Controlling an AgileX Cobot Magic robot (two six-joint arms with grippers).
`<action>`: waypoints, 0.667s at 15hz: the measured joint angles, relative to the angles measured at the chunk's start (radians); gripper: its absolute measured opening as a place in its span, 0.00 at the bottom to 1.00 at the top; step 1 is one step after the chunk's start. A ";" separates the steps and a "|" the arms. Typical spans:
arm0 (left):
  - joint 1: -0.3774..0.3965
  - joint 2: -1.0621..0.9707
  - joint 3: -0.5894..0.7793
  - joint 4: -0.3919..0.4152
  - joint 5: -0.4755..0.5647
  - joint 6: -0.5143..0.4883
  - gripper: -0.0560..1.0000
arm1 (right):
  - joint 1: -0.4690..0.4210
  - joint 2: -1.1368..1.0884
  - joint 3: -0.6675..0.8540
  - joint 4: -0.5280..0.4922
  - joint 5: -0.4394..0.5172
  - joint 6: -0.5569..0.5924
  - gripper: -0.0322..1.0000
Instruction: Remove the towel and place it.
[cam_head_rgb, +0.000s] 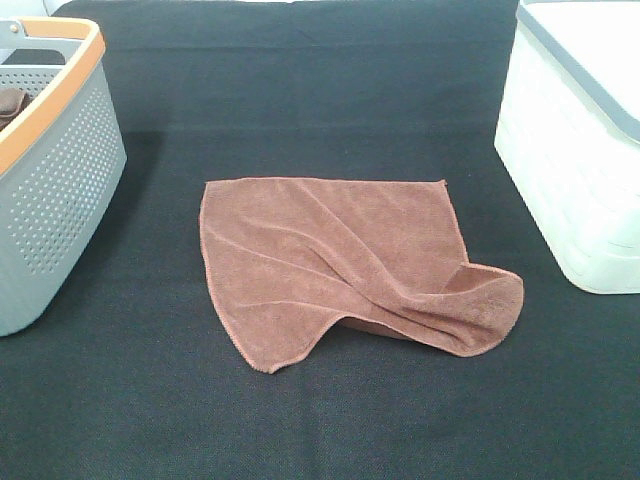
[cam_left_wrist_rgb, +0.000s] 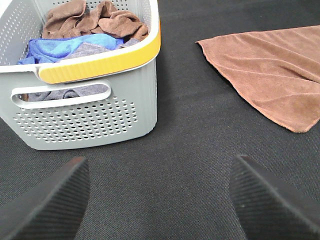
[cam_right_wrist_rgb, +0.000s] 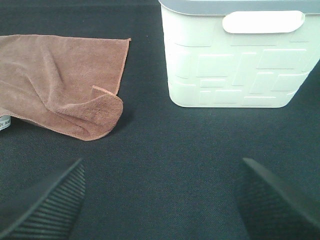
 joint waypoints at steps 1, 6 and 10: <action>0.000 0.000 0.000 0.000 0.000 0.000 0.75 | 0.000 0.000 0.000 0.000 0.000 0.000 0.78; 0.000 0.000 0.000 0.000 0.000 0.000 0.75 | 0.000 -0.002 0.000 0.000 0.000 0.000 0.78; 0.000 0.000 0.000 0.000 0.000 0.000 0.75 | 0.000 -0.002 0.000 0.000 0.000 0.000 0.78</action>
